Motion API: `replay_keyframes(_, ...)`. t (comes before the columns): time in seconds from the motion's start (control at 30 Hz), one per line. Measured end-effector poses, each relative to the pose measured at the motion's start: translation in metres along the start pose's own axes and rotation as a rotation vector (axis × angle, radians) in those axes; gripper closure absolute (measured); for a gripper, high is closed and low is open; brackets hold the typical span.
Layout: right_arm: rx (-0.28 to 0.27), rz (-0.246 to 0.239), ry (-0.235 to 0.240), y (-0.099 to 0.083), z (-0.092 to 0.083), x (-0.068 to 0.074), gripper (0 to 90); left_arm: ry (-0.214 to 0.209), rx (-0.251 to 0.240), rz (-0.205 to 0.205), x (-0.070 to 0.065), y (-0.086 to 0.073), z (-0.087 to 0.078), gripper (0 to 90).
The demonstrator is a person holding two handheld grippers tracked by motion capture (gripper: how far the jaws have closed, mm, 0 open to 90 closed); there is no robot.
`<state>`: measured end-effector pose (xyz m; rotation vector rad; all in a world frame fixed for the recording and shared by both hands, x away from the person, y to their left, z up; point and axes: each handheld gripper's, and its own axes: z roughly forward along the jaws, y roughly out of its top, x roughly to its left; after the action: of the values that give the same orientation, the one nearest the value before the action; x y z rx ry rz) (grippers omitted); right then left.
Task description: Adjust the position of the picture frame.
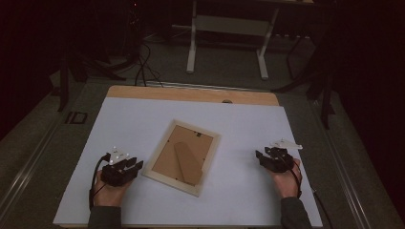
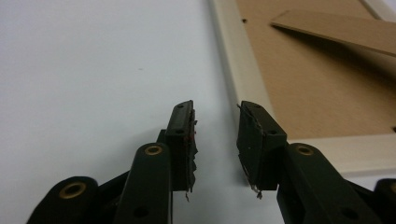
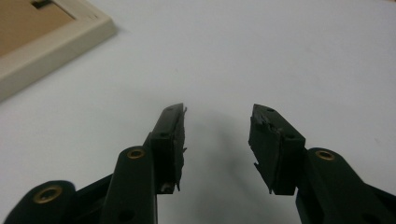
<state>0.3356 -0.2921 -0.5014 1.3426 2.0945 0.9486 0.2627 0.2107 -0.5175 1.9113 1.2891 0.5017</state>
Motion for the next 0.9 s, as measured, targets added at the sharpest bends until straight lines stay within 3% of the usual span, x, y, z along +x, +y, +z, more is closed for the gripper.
replay_keyframes(0.1, -0.015, 0.003, 0.019, 0.004, 0.002, 0.001, 54.9, -0.019, 0.0, 0.0, -0.001, -0.001, 0.0, 68.8)
replay_keyframes(0.2, -0.045, 0.024, 0.064, 0.014, 0.006, 0.002, 55.7, -0.107, -0.014, 0.008, 0.001, -0.003, -0.001, 70.3)
replay_keyframes(0.27, -0.047, 0.026, 0.07, 0.017, 0.007, 0.002, 55.8, -0.132, -0.02, 0.017, 0.003, -0.004, -0.003, 70.9)
replay_keyframes(0.43, -0.071, 0.025, 0.112, 0.03, 0.014, 0.006, 56.1, -0.143, -0.007, 0.017, 0.002, -0.005, -0.002, 72.5)
replay_keyframes(0.53, -0.073, 0.025, 0.132, 0.037, 0.021, 0.008, 56.4, -0.166, 0.006, 0.049, -0.001, -0.005, -0.002, 74.0)
replay_keyframes(0.7, -0.072, 0.013, 0.154, 0.042, 0.029, 0.011, 56.0, -0.184, 0.017, 0.063, -0.007, -0.007, -0.003, 74.1)
replay_keyframes(0.9, -0.071, 0.021, 0.172, 0.049, 0.039, 0.015, 56.0, -0.183, 0.05, 0.095, -0.013, -0.009, -0.002, 73.6)
